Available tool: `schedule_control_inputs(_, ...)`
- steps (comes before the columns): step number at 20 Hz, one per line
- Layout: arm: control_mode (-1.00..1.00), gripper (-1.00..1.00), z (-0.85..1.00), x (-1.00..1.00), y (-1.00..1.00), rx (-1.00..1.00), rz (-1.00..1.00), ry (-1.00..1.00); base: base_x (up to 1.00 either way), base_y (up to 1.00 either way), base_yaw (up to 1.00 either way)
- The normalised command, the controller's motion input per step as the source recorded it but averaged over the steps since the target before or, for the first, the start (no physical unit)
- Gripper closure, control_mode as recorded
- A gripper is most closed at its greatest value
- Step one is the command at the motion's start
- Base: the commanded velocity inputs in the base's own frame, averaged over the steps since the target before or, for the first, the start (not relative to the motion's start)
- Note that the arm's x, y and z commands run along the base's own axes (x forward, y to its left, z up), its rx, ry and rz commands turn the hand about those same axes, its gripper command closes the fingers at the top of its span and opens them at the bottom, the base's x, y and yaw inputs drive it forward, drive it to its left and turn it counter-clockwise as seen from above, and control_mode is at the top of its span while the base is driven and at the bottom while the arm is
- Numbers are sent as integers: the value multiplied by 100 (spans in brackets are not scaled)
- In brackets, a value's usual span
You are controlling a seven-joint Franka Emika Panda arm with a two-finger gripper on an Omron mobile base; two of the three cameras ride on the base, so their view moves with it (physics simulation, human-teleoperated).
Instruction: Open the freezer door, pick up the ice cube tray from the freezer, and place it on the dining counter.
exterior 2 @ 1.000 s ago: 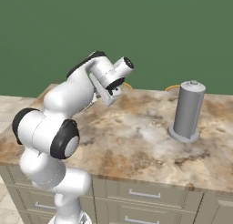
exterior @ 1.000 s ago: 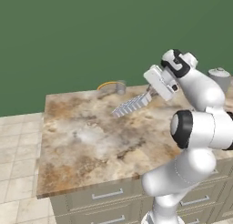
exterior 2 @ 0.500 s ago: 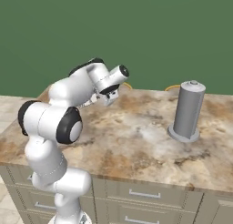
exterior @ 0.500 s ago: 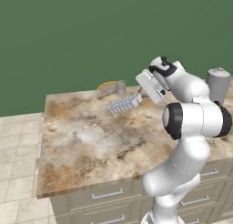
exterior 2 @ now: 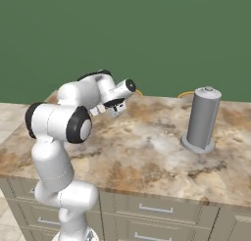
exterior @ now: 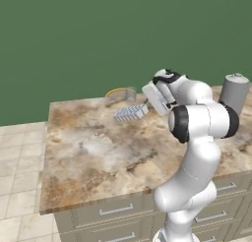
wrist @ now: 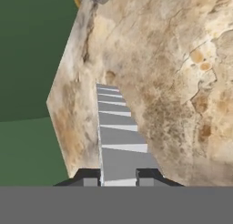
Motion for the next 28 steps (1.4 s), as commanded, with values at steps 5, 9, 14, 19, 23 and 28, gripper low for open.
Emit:
schedule_control_inputs(5,-100,100,-41,34,13,1,-5,-1,0,0,0)
schedule_control_inputs(9,-100,100,-39,32,2,5,-4,0,0,0,0)
schedule_control_inputs(14,-100,100,-39,18,0,5,-2,-2,0,0,0)
schedule_control_inputs(19,-100,100,-27,1,0,0,0,0,0,0,0)
schedule_control_inputs(23,-100,100,-16,0,0,0,0,0,0,0,0)
schedule_control_inputs(28,-100,100,-8,0,0,0,0,0,0,0,0)
